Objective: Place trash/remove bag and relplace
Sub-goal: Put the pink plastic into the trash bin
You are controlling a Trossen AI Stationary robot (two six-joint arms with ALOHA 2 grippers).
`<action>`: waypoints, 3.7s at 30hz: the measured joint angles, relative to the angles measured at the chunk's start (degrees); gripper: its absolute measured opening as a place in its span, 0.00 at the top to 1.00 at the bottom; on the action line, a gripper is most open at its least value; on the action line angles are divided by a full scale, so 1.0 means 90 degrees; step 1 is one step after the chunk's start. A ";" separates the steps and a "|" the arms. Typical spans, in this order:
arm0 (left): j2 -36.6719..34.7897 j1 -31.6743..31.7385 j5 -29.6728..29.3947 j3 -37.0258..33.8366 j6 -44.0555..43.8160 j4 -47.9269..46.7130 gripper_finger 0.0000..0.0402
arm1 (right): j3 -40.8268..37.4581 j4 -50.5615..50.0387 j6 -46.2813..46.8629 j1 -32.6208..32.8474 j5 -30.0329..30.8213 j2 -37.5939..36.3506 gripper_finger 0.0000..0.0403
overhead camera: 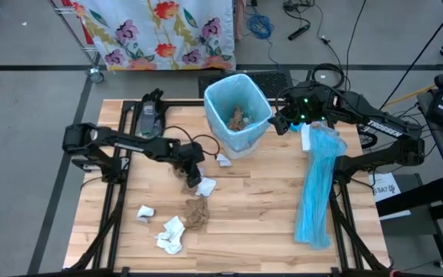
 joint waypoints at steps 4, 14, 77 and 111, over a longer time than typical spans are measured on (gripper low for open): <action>0.0345 0.0000 -0.0183 0.0000 -0.0002 0.0311 0.45 | 0.0000 -0.0008 0.0000 0.0000 -0.0007 0.0000 0.50; 0.0988 -0.0006 -0.0427 0.0066 -0.1086 0.0570 0.82 | 0.0000 -0.0010 -0.0051 0.0000 -0.0024 0.0000 0.50; 0.0926 0.1351 -0.0696 0.5411 0.0340 -0.0340 0.68 | -0.1139 -0.1359 0.0328 0.1591 0.0034 -0.0767 0.50; 0.0574 0.1566 -0.0548 0.5411 -0.0541 -0.0331 0.61 | -0.1141 -0.1231 0.0321 0.1588 0.0177 -0.0763 0.50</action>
